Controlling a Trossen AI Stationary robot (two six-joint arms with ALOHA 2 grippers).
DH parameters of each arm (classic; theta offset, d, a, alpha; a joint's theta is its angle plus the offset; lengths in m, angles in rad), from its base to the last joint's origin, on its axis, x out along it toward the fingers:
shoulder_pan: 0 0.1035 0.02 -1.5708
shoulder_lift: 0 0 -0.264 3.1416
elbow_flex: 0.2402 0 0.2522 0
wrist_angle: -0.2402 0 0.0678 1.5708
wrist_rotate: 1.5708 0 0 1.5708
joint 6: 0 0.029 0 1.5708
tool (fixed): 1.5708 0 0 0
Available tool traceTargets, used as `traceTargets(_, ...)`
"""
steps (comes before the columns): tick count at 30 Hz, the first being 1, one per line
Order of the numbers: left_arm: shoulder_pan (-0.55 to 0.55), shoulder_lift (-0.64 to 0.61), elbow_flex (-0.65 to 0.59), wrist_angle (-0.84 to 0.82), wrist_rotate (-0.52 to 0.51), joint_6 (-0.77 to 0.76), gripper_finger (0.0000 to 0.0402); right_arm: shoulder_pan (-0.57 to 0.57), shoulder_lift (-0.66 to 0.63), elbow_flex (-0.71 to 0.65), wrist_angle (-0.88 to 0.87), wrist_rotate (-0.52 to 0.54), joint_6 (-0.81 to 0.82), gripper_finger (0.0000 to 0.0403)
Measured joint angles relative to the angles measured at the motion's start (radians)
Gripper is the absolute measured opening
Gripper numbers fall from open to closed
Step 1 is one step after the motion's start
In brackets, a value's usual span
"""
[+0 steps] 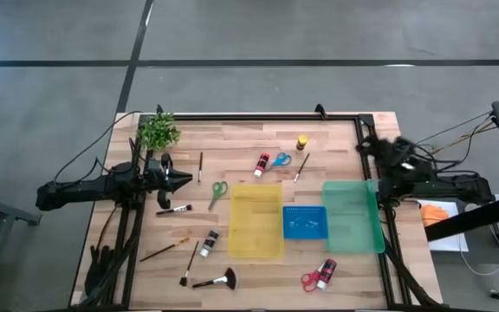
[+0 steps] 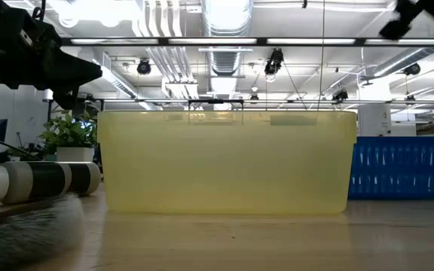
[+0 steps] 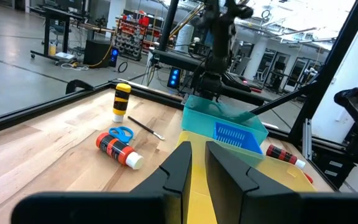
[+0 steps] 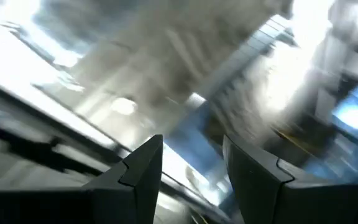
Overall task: Pick & Place Paint Supplies
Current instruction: Put the red scissors into the green bin
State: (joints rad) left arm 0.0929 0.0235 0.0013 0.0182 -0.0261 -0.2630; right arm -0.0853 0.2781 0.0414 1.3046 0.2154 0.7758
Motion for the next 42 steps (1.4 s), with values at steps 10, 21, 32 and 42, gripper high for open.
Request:
traceTargets(10, 0.001, -0.002, 0.0, 0.067, -0.032, -0.096, 0.0058, 0.0, 0.282, 0.634, -0.297, -0.468, -0.353, 0.0167)
traceTargets(21, 0.0, -0.001, 0.0, 0.214, 0.003, -0.541, 0.0058, 0.0, 0.551, 1.155, -0.667, -0.736, -0.339, 0.0167)
traceTargets(32, 0.0, 0.0, 0.007, 0.713, 0.14, -0.496, 0.0058, 0.0, 0.72, 1.372, -1.053, -0.897, -0.297, 0.0167)
traceTargets(42, 0.0, 0.15, 0.444, 0.474, 0.048, -0.057, 0.0091, -0.015, 0.86, 1.614, -1.325, -0.975, -0.115, 0.0167)
